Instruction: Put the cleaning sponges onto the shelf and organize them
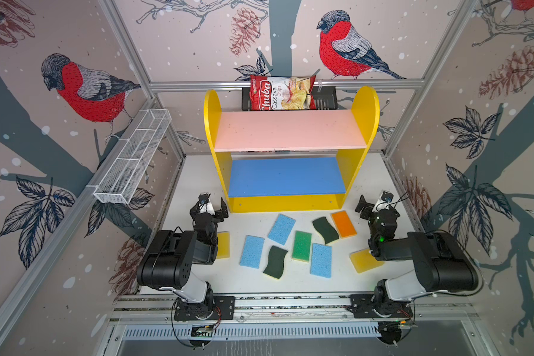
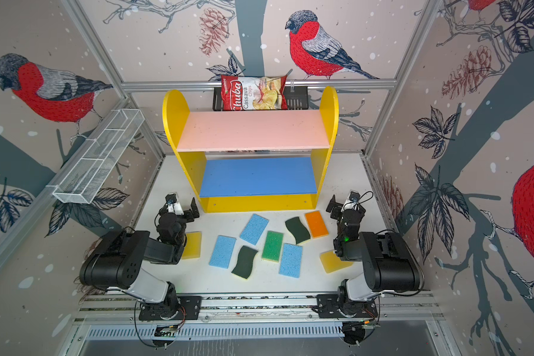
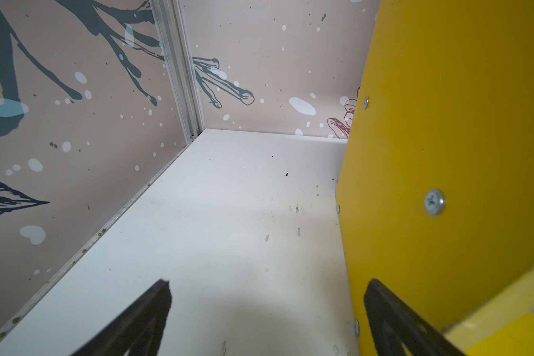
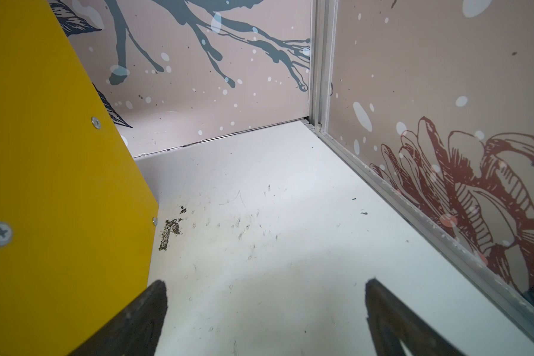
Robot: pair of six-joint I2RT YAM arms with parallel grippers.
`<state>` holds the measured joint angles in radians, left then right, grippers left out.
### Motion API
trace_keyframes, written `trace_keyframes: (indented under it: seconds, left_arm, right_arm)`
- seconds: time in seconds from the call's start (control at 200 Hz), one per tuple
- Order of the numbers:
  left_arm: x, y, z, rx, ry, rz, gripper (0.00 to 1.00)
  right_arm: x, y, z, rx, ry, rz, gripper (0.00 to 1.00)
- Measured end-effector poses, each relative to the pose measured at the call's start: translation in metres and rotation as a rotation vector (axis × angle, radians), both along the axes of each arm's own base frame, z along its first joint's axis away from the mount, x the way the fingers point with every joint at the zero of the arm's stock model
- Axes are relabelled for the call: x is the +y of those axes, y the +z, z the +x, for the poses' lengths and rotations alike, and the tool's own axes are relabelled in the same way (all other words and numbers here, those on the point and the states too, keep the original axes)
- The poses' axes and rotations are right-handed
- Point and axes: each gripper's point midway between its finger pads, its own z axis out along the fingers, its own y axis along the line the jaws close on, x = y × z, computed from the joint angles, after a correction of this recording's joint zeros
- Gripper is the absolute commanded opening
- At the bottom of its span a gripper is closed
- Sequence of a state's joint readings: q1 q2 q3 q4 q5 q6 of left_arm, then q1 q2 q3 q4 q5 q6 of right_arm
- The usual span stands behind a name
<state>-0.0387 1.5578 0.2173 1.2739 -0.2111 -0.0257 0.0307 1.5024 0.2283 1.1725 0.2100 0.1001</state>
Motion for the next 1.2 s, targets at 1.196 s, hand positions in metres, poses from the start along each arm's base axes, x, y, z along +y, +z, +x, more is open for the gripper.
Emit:
trace_keyframes:
  seconds: [1.196]
  left_arm:
    - [0.002, 0.108, -0.025, -0.160, 0.124, -0.151, 0.98]
  right_arm:
    - [0.032, 0.081, 0.010, 0.017, 0.040, -0.009, 1.00]
